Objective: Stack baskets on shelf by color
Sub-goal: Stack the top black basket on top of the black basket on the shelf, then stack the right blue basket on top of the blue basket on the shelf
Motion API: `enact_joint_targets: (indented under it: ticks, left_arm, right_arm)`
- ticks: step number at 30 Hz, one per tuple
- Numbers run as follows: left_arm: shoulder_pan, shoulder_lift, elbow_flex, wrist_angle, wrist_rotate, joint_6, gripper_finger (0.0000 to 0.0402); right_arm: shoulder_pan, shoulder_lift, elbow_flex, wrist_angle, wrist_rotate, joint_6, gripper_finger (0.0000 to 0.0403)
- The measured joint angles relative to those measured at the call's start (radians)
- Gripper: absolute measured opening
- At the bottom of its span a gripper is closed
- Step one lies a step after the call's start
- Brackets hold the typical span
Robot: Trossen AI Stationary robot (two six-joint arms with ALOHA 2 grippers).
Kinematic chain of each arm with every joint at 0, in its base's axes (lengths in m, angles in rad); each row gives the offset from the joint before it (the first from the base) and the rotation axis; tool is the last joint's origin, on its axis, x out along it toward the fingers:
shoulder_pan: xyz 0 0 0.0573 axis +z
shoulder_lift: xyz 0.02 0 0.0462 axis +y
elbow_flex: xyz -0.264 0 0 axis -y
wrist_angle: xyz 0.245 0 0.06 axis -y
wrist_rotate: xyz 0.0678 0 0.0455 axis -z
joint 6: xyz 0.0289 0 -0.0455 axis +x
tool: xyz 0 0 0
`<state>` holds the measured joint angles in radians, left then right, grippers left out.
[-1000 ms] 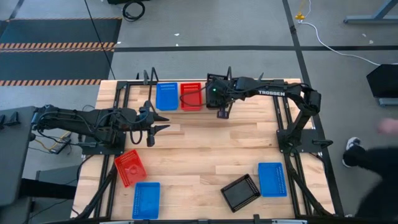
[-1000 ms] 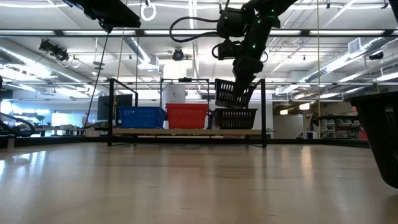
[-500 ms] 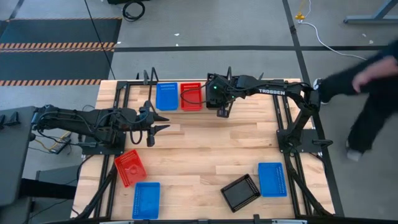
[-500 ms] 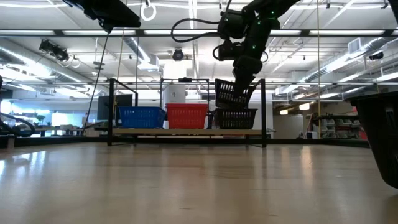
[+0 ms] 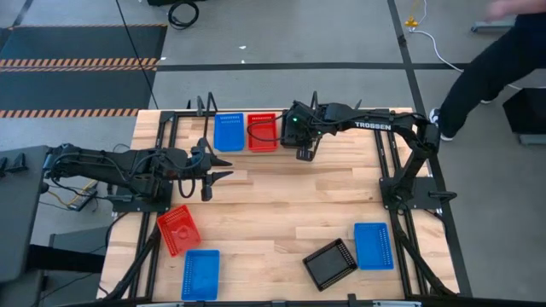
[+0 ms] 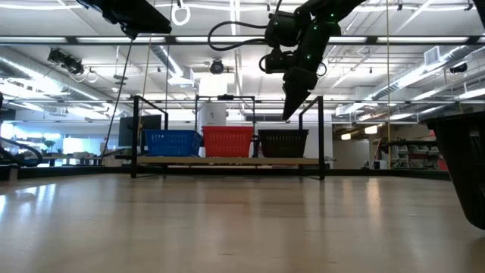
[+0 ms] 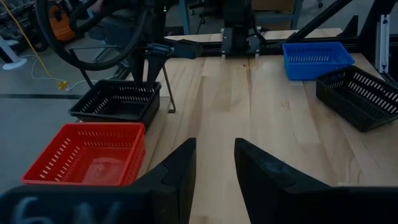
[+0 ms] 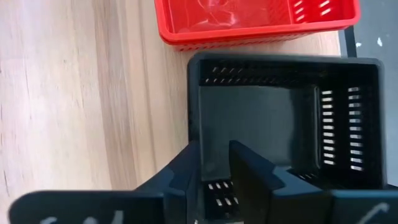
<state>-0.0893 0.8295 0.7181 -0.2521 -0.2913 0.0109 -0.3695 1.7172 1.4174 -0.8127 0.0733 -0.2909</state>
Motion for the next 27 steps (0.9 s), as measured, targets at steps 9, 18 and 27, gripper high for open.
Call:
enact_joint_targets:
  ticks: [9,18,27]
  left_arm:
    - [0.000,0.000,0.000,0.000,0.000,0.000,0.0117]
    - [0.000,0.000,0.000,0.000,0.000,0.000,0.0117]
    - [0.000,0.000,0.000,0.000,0.000,0.000,0.0117]
  right_arm:
    - [0.010,0.000,0.000,0.006,-0.003,0.070,0.0098]
    - [0.108,0.000,0.000,-0.108,-0.177,0.318,0.0097]
    - [0.319,0.000,0.000,-0.323,-0.310,0.596,0.0097]
